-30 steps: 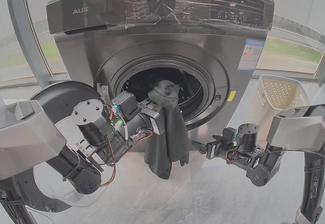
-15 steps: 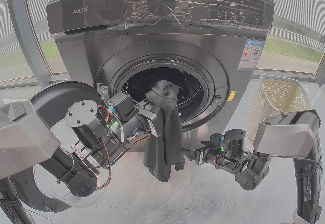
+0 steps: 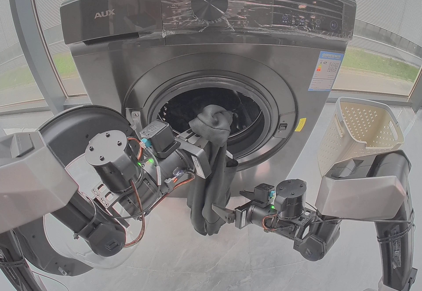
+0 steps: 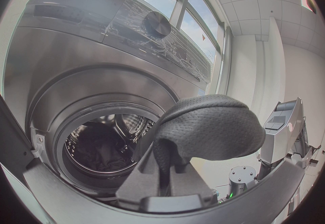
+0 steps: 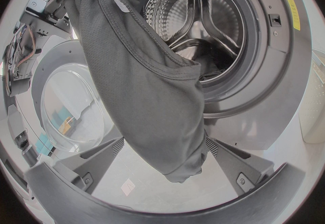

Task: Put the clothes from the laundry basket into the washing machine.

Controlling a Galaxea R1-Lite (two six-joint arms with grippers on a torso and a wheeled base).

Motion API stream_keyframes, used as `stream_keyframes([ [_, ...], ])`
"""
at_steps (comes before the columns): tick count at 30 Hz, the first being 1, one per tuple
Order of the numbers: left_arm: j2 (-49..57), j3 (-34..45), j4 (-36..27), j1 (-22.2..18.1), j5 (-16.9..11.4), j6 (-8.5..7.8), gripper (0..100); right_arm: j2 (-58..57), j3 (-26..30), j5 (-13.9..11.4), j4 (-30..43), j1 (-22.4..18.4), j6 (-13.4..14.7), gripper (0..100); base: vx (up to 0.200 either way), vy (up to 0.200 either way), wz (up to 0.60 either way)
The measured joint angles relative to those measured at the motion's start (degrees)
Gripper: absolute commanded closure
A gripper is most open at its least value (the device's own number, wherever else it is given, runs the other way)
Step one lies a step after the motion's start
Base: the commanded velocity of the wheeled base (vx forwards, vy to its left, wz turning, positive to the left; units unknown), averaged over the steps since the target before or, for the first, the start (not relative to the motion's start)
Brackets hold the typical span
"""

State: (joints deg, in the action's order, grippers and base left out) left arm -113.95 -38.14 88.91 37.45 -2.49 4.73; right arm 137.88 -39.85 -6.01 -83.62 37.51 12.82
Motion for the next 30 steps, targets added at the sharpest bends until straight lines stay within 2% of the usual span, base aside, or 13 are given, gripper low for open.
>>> stream_keyframes([
  [5, 0.1, 0.1, 0.0, 0.0, 0.1, 0.00, 100, 0.8, -0.8, -0.3, -1.8, 0.2, 0.0, 0, 0.000, 0.000, 0.00],
  [10, 0.1, 0.1, 0.0, 0.0, 0.1, -0.05, 100, 1.1, 1.2, -0.7, -3.9, -0.8, 0.0, 0, 0.000, 0.000, 0.00],
  [17, 0.0, 0.1, 0.0, 0.1, 0.1, -0.06, 100, -0.5, 7.2, -2.8, -5.0, -4.8, 0.0, 0, 0.000, 0.000, 0.00],
  [21, -0.1, 0.3, 0.0, 0.1, 0.1, -0.09, 100, -3.1, 10.8, -5.8, -5.1, -7.7, 0.0, 0, 0.000, 0.000, 0.00],
  [24, -0.2, 0.4, 0.0, 0.1, 0.1, -0.09, 100, -4.6, 12.4, -7.0, -5.0, -10.1, -0.9, 0, 0.000, 0.000, 0.00],
  [27, -0.2, 0.5, 0.0, 0.1, 0.1, -0.09, 100, -5.4, 12.5, -7.2, -4.9, -12.1, -2.8, 0, 0.000, 0.000, 0.00],
  [30, -0.2, 0.5, 0.0, 0.0, 0.1, -0.09, 100, -5.5, 11.0, -7.1, -4.5, -13.2, -3.3, 0, 0.000, 0.000, 0.00],
])
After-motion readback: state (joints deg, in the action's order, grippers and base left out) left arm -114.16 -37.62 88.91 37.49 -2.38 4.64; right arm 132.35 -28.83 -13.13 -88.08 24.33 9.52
